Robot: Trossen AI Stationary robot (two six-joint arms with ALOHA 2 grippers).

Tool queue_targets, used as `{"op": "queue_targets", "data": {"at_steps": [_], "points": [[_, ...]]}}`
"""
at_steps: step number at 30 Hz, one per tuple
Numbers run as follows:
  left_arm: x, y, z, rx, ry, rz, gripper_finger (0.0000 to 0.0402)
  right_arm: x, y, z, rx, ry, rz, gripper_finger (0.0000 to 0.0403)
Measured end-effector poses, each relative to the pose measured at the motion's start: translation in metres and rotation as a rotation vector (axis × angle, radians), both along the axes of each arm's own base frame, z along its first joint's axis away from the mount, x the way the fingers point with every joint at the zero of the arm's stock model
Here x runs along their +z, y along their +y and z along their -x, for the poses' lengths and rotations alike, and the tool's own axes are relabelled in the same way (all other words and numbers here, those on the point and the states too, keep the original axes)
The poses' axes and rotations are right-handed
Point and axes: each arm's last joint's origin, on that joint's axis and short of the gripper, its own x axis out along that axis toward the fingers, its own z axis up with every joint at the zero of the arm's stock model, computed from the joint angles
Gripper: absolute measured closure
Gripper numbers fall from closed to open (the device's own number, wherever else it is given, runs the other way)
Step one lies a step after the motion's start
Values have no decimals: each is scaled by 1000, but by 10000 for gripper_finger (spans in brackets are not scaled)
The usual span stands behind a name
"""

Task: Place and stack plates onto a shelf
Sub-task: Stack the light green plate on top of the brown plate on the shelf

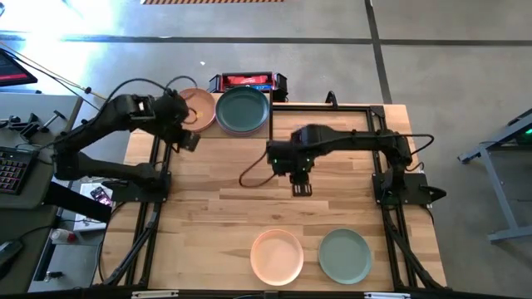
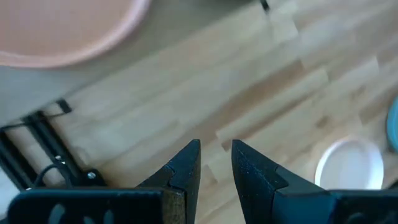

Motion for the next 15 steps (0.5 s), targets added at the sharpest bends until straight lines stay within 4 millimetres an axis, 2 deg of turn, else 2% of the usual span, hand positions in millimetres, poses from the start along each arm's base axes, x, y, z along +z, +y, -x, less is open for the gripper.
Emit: {"op": "queue_targets", "data": {"at_steps": [11, 15], "points": [[-21, -39, -15, -233, 64, 33, 323, 0, 71, 9, -50, 17, -33, 290], [-27, -51, -20, -300, 57, 35, 323, -1, 98, 17, -62, 6, 12, 290]]}}
